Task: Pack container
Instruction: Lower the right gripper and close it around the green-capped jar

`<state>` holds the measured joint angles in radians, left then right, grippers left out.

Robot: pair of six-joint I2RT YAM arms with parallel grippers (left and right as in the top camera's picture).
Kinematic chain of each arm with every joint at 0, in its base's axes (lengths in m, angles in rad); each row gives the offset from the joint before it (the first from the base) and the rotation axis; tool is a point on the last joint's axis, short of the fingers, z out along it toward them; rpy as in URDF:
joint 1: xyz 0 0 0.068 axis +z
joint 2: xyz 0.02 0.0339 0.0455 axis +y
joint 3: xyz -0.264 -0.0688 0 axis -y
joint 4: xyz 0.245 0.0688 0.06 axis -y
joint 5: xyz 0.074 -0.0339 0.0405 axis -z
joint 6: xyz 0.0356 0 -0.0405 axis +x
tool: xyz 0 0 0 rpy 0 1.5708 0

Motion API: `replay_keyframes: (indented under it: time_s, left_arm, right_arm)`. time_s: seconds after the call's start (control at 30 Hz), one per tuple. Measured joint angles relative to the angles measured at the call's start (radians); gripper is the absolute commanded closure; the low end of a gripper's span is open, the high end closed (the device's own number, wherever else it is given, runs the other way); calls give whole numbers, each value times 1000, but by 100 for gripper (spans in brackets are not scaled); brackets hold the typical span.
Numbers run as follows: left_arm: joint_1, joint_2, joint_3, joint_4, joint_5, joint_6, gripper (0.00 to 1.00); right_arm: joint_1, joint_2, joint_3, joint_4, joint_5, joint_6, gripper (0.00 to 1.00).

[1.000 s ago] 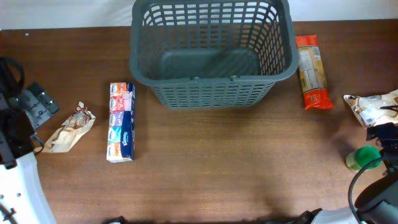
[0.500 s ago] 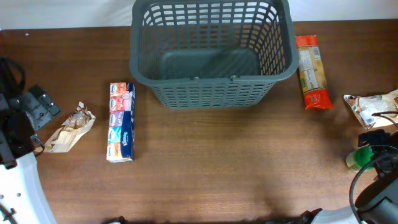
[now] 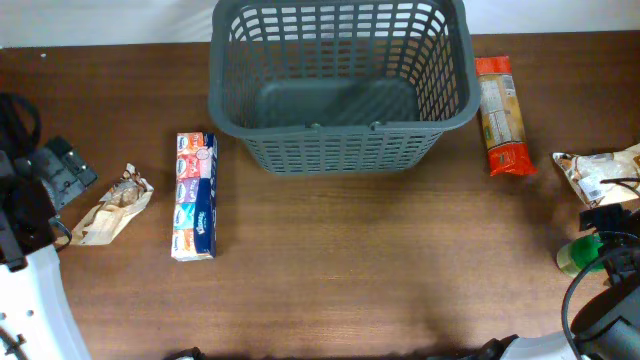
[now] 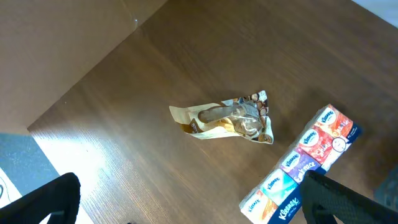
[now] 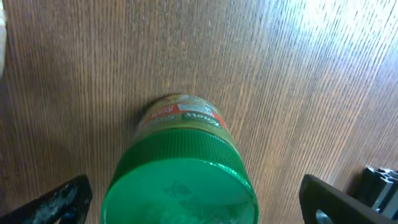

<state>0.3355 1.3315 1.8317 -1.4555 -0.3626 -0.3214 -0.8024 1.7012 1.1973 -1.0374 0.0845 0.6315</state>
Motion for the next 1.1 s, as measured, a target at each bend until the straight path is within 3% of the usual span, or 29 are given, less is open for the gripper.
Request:
replay_keyframes:
  time_s: [1.1]
  left_arm:
    - [0,0,0,-8,34,0,1]
  right_arm:
    - [0,144,-3,75,-26,-11,1]
